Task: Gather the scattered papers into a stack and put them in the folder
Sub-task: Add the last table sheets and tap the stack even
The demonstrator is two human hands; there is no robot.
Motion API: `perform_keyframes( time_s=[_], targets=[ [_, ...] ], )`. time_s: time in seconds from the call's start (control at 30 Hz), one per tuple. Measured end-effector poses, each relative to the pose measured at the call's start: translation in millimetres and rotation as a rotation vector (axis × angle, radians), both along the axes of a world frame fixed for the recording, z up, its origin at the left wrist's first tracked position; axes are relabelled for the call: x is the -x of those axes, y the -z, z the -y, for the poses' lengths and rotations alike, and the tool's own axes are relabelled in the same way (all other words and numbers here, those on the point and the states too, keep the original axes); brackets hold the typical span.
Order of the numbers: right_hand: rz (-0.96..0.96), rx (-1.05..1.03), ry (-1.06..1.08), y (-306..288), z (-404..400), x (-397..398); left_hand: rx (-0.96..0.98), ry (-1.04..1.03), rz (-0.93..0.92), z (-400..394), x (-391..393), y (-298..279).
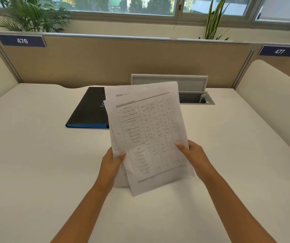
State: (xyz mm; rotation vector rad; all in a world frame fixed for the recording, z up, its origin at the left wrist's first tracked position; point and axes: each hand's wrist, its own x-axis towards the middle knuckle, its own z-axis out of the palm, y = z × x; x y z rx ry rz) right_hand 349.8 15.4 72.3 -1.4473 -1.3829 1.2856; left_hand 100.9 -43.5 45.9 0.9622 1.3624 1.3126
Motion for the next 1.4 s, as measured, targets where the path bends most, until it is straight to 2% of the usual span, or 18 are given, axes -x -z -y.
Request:
perform_keyframes(
  time_s=[0.13, 0.33, 0.5, 0.7, 0.83, 1.03, 1.2, 1.4],
  targets=[
    [-0.155, -0.147, 0.006, -14.1, 6.4, 10.9, -0.126, -0.019, -0.053, -7.9, -7.5, -27.0],
    [-0.137, -0.325, -0.078, -27.3, 9.0, 14.8, -0.227, -0.031, -0.114, -10.1, -16.8, -46.5],
    [-0.151, -0.349, -0.147, -40.2, 6.9, 15.6, -0.242, -0.048, -0.232, -16.9, -21.1, -54.1],
    [-0.147, -0.355, -0.125, -48.7, 5.9, 15.8, -0.249, -0.093, -0.244, -18.1, -25.0, -60.8],
    [-0.180, -0.431, -0.035, -60.6, 8.6, 13.3, -0.391, -0.141, -0.241, -15.7, -20.6, -79.5],
    [-0.214, -0.620, 0.194, -95.7, 21.2, 26.1, -0.510, -0.254, -0.134, -19.5, -25.6, -128.1],
    [-0.228, -0.692, 0.261, -114.2, 24.7, 32.4, -0.415, -0.243, -0.054, -22.9, -28.6, -144.6],
    [-0.171, -0.638, 0.349, -118.0, 20.4, 32.0, -0.339, -0.284, -0.054, -26.9, -24.3, -143.2]
  ],
)
